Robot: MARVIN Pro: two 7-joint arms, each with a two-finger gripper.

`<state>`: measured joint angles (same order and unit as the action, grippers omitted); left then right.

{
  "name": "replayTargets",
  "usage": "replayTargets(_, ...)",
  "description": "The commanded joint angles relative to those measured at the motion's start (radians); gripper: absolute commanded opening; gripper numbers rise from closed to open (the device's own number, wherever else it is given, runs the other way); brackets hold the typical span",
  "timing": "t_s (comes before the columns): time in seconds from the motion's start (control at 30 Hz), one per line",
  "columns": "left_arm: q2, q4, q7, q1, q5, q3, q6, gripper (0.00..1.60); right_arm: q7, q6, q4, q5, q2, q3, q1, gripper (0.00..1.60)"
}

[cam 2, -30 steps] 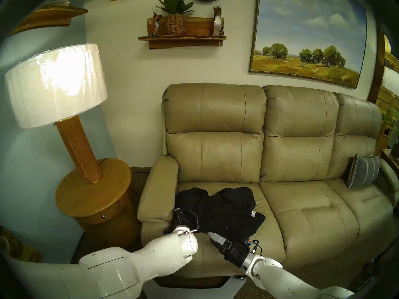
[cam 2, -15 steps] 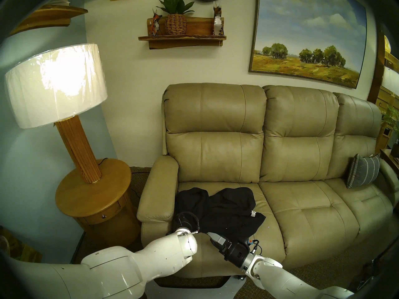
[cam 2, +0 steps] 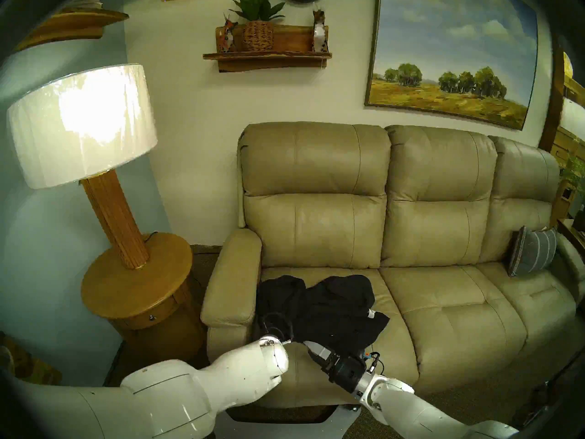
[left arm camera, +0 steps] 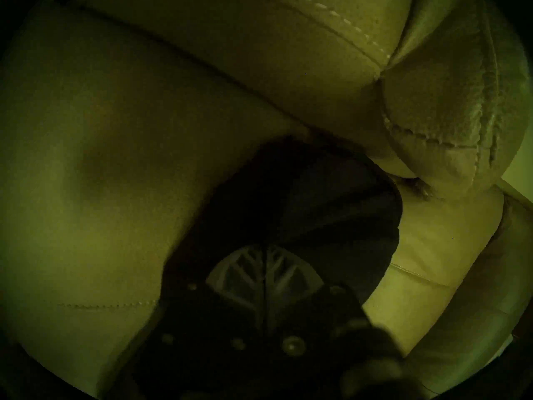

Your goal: Drape jacket on sofa arm

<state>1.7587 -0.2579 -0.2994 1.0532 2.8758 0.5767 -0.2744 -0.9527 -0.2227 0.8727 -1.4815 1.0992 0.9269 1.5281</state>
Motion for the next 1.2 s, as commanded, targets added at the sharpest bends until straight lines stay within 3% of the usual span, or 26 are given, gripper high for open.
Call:
replayTargets(0.0, 0.034, -0.019, -0.055, -0.093, -0.039, -0.027, 0.014, 0.0, -0.008, -0.003, 0.012, -0.002, 0.002, 0.002, -0.005, 1.6)
replayTargets(0.27, 0.009, -0.106, -0.19, -0.163, -0.078, -0.01, -0.026, 0.0, -0.009, -0.004, 0.012, -0.001, 0.003, 0.004, -0.004, 1.6)
replayTargets(0.57, -0.081, -0.116, -0.328, -0.237, -0.078, 0.071, -0.18, 0.0, -0.007, -0.004, 0.01, 0.001, 0.004, 0.006, -0.004, 1.6)
replayTargets(1.03, -0.183, -0.099, -0.509, -0.189, -0.033, 0.232, -0.431, 0.0, -0.008, -0.005, 0.01, 0.002, 0.006, 0.009, -0.003, 1.6)
replayTargets(1.17, -0.208, -0.082, -0.587, -0.155, -0.003, 0.296, -0.532, 0.0, -0.009, -0.006, 0.011, 0.003, 0.006, 0.01, -0.003, 1.6)
